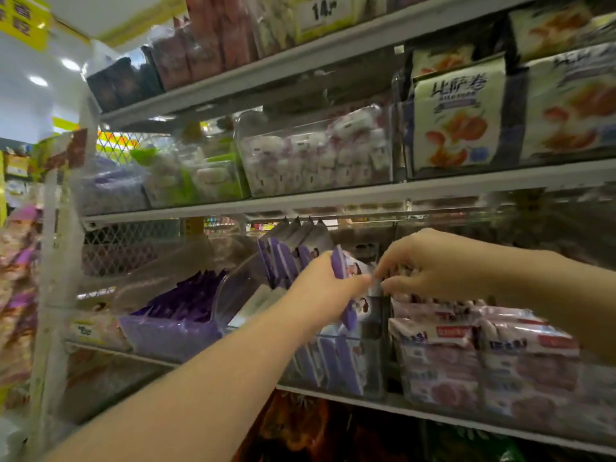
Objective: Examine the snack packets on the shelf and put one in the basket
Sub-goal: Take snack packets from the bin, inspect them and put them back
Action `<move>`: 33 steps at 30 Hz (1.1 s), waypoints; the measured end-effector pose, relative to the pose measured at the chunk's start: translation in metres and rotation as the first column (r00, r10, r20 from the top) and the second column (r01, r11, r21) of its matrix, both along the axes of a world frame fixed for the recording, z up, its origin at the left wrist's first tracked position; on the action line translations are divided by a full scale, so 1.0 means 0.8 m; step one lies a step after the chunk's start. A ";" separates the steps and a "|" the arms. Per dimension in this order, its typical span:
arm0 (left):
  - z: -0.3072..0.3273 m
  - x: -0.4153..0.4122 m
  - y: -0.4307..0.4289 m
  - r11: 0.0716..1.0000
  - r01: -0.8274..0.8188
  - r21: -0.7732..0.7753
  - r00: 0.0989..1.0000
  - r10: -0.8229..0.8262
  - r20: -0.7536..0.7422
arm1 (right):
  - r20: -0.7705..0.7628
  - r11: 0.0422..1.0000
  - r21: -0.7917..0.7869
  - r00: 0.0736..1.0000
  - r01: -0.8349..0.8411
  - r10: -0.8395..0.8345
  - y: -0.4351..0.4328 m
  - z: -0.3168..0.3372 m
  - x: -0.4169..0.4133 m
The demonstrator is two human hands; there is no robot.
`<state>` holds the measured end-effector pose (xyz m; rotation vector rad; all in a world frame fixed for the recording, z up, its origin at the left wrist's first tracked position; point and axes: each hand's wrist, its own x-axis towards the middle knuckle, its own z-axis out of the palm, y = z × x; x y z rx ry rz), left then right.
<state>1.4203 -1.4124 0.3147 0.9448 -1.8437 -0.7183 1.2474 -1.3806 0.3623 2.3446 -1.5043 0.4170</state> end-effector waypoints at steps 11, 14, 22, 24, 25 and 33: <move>-0.044 0.016 -0.043 0.957 0.163 -0.238 0.891 -0.040 0.452 | -0.111 0.991 -0.119 0.993 -0.053 0.040 -0.015 -0.003 -0.001; -0.047 0.032 -0.045 0.949 0.205 -0.241 0.805 -0.023 0.593 | -0.124 0.991 -0.125 0.992 -0.052 0.037 -0.014 -0.003 0.000; -0.027 0.016 -0.046 0.902 0.275 -0.332 0.539 0.141 0.830 | -0.162 0.996 -0.029 0.983 0.085 -0.088 -0.032 0.014 0.015; -0.015 0.022 -0.053 0.887 0.250 -0.388 0.581 0.183 0.793 | -0.178 0.994 0.009 0.978 0.113 -0.109 -0.044 0.023 0.023; -0.012 0.028 -0.058 0.869 0.199 -0.452 0.636 0.236 0.734 | -0.187 0.993 0.025 0.976 0.119 -0.112 -0.051 0.026 0.025; 0.006 0.085 -0.137 0.713 -0.448 -0.540 0.701 0.655 0.282 | -0.316 0.947 0.104 0.913 0.303 -0.258 -0.107 0.040 0.039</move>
